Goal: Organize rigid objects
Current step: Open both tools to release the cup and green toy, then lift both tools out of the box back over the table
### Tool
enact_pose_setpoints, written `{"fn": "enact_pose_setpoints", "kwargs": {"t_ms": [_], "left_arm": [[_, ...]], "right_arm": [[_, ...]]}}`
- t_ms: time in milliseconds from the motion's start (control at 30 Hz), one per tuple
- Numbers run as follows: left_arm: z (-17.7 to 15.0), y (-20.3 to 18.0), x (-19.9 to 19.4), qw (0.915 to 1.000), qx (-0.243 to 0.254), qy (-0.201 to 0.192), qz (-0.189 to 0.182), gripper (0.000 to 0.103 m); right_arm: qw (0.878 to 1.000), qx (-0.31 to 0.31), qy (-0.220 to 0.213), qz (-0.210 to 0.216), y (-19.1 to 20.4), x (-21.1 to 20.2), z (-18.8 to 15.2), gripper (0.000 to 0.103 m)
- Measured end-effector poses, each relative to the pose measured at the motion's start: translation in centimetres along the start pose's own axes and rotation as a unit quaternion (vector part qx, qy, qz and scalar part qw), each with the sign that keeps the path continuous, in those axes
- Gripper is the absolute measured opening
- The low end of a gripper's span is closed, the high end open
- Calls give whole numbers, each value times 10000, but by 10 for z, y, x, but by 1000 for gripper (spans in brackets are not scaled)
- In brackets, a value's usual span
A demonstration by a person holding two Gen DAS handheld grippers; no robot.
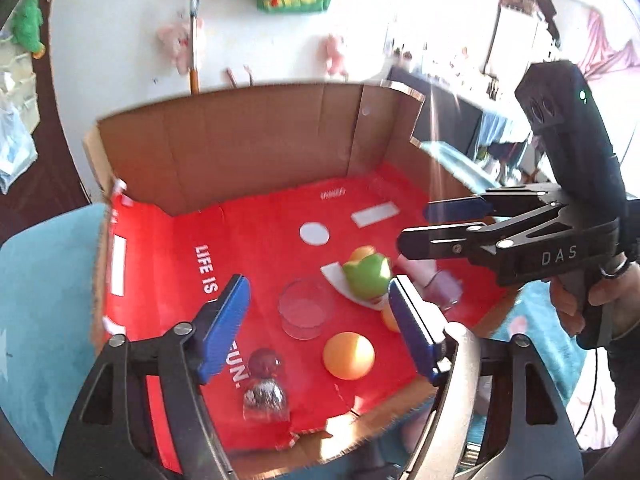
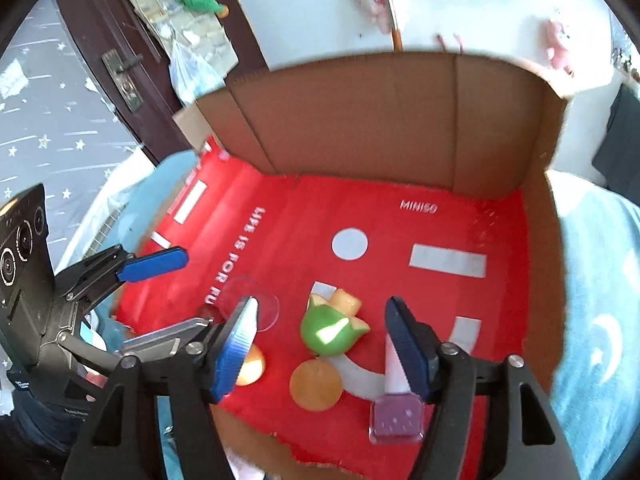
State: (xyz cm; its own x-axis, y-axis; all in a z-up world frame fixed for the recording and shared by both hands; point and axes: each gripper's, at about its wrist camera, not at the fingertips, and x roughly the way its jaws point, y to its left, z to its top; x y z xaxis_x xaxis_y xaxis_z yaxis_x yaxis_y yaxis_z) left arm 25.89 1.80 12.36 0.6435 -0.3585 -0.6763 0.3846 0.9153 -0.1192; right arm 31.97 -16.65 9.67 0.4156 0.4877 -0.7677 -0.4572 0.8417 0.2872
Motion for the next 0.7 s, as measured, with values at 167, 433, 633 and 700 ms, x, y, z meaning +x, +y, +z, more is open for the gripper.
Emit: {"fn": "enact_pose_setpoints", "kwargs": {"t_ms": [167,433,633,700], "left_arm": [[-10,-15,-40,9983,0,-548,189,77],[-32,-37,-99,9885,38,-1409,544,86],[-54,-55,-129,9795,21,-1895,682,93],[-61,-61,-135,9767,56,-2020,720,95]], "right_arm": [[9984,-110,-496,-259,12,-43,-15,81],[9883,-214,-1397,-575,41,-112,-57,100],[9744,-286,-2063,-847,66,-157,-92,103],[9690,-282,-2243,-995,69,-166,-105,103]]}}
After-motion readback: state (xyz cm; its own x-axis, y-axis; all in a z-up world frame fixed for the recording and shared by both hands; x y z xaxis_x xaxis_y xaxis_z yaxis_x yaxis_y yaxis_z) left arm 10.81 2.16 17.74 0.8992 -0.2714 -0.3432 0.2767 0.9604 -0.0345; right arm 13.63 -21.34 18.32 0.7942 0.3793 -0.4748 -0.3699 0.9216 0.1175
